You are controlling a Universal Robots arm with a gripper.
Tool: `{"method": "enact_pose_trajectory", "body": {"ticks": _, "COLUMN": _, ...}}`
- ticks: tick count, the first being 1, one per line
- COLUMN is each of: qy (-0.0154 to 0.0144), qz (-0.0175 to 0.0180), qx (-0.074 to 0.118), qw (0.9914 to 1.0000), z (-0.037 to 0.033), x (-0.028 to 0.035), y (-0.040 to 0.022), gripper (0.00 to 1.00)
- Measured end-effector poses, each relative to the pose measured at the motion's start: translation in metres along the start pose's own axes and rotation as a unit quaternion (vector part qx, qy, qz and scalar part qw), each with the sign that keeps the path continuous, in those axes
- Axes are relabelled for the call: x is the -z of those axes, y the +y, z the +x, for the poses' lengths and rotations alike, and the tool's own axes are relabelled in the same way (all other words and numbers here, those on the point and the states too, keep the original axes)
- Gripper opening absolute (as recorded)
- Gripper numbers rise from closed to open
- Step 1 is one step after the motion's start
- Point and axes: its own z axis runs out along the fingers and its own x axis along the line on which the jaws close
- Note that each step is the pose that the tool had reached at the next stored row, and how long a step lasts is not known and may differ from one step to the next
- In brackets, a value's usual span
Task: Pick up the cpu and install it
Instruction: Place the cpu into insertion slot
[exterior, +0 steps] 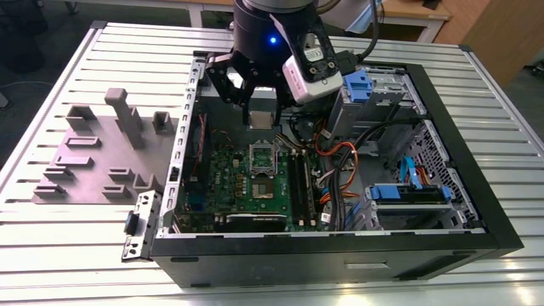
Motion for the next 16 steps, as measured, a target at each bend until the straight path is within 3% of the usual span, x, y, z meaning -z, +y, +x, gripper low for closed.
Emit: {"method": "enact_pose_trajectory", "body": {"ticks": 16, "qy": 0.0000, "qz": -0.0001, "qx": 0.000, "qw": 1.00000, "z": -0.0001, "x": -0.0045, "y": -0.0002, "gripper": 0.47}}
